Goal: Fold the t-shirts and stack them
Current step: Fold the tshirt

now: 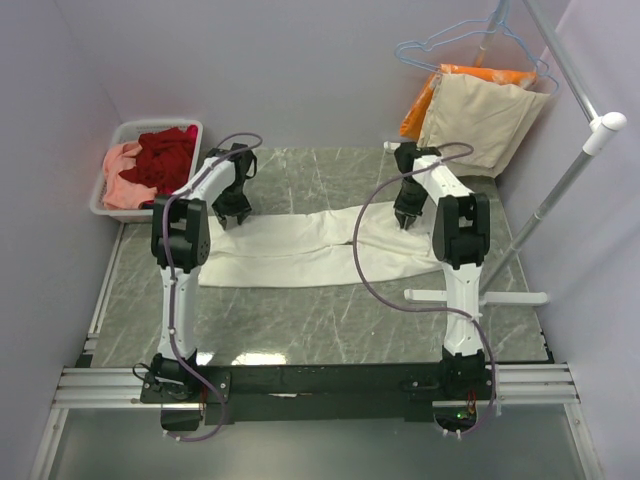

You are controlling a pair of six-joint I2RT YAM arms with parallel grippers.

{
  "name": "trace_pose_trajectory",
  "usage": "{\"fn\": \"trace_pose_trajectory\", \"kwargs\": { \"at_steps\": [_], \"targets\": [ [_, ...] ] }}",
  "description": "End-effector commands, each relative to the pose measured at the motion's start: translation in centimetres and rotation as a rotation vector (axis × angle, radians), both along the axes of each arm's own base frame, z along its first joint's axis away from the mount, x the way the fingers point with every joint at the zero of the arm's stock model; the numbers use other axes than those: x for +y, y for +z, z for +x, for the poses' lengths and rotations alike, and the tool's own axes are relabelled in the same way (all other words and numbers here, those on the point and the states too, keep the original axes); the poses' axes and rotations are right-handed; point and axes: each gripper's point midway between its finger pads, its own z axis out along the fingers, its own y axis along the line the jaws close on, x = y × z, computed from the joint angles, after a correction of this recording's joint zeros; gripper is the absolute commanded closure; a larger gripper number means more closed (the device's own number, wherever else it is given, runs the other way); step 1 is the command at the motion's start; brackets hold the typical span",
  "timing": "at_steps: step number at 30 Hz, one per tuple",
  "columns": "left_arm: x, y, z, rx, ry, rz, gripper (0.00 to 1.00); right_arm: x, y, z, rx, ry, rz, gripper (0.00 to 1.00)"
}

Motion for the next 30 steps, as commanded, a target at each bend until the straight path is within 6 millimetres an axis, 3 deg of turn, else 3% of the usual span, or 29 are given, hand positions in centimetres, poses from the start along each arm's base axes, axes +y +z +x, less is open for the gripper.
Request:
{"fn": "trace_pose_trajectory", "kwargs": {
  "at_steps": [1, 3, 7, 11, 12, 13, 16, 21, 27, 30],
  "targets": [
    [-0.5, -0.6, 3.3, -0.062, 0.024, -0.028, 0.46, 0.9, -0.5, 3.0, -0.048, 0.006, 0.013, 0.78],
    [-0.4, -1.7, 4.0, -0.056, 0.032, -0.037, 0.46, 0.9, 0.0, 4.3, -0.079, 0.005, 0.019, 0.78],
    [1.0, -1.8, 5.8, -0.087, 0.078, -0.042, 0.47, 1.1, 0.4, 6.2, -0.138, 0.012, 0.022, 0.78],
    [3.1, -1.0, 5.1, -0.099, 0.121, 0.009, 0.47, 0.1, 1.7, 6.4, -0.167, 0.005, -0.014, 0.77],
    [3.3, 0.4, 5.2, -0.132, 0.128, 0.007, 0.47, 0.0, 1.9, 6.2, -0.171, 0.005, -0.021, 0.77],
    [3.9, -0.2, 4.0, -0.106, 0.136, 0.015, 0.46, -0.4, 2.6, 6.1, -0.185, 0.001, -0.029, 0.77],
    [4.7, 0.8, 3.5, -0.13, 0.141, 0.019, 0.46, -1.8, 3.1, 5.5, -0.193, -0.029, -0.065, 0.77],
    [4.6, 2.9, 5.0, -0.198, 0.068, 0.014, 0.45, -2.5, 4.3, 5.6, -0.236, -0.038, -0.084, 0.77],
    [4.6, 5.9, 5.7, -0.29, 0.03, 0.005, 0.43, -1.7, 6.6, 6.3, -0.311, -0.003, -0.06, 0.77],
    [4.0, 7.4, 6.2, -0.356, 0.01, -0.033, 0.42, -0.1, 8.1, 6.8, -0.365, 0.047, -0.03, 0.74]
  ]
}}
